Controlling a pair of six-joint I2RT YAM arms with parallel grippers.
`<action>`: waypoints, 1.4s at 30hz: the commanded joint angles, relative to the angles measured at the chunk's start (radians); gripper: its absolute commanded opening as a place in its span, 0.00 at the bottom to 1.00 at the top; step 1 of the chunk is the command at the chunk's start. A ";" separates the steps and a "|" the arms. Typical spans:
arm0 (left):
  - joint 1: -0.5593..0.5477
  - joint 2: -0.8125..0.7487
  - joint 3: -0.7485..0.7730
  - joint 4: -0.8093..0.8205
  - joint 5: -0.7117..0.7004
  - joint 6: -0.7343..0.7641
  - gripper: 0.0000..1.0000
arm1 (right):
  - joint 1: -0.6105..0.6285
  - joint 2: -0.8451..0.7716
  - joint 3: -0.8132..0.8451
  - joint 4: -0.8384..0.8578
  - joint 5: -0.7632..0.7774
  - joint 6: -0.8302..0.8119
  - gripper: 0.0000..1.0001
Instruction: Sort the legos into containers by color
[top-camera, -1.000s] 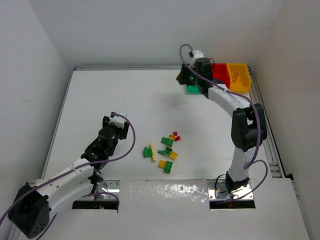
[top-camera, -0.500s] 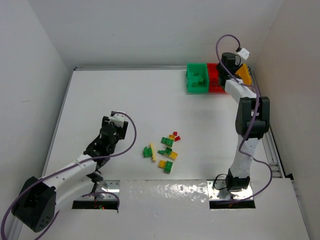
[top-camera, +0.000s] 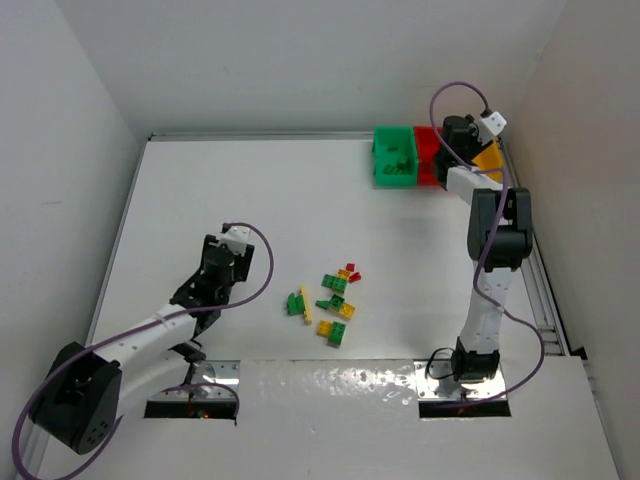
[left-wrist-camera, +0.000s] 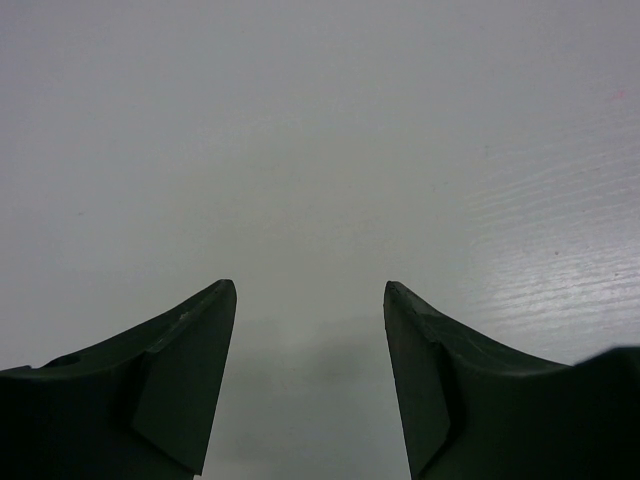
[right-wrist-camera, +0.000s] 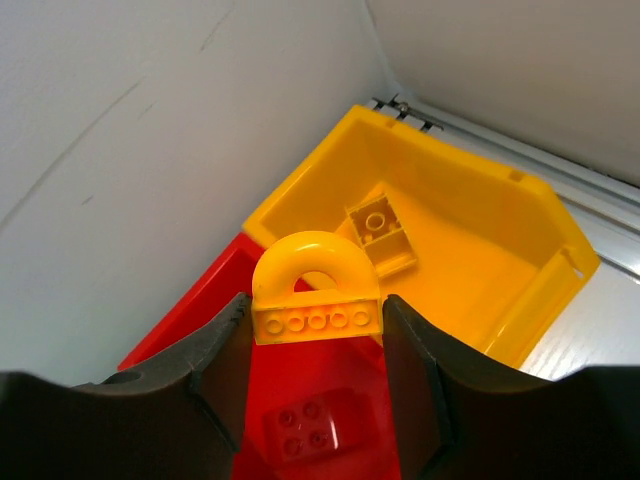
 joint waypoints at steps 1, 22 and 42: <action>0.019 0.007 0.030 0.014 0.000 -0.012 0.59 | -0.038 0.010 -0.009 0.154 0.028 0.024 0.22; 0.034 0.036 0.027 0.015 0.017 -0.012 0.59 | -0.116 0.105 0.138 0.020 -0.038 -0.048 0.74; 0.034 -0.002 0.033 0.001 0.126 -0.009 0.59 | 0.015 -0.101 -0.139 0.186 -0.484 -0.358 0.78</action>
